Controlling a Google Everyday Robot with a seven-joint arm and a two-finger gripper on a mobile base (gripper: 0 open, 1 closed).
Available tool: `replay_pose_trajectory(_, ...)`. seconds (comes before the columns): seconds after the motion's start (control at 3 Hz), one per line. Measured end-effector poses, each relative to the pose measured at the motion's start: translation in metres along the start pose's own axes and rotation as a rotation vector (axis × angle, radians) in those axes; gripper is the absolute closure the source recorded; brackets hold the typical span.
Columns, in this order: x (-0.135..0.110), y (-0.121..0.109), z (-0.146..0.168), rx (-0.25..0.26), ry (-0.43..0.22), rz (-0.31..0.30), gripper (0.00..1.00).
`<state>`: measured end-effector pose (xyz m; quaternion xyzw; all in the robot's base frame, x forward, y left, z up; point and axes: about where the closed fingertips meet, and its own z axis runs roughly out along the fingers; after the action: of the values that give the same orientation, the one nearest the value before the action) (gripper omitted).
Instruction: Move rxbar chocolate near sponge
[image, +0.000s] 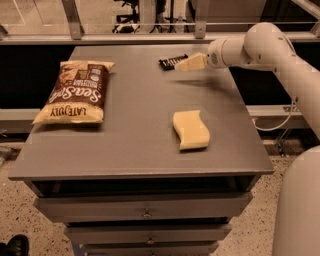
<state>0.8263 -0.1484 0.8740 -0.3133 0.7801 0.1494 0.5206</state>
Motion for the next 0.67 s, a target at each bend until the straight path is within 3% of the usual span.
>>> replay_pose_trajectory(0.33,0.004,-0.002,0.021,-0.031,-0.015,0.030,0.00)
replay_pose_trajectory(0.67,0.006,-0.002,0.035,-0.055,-0.032,0.049,0.15)
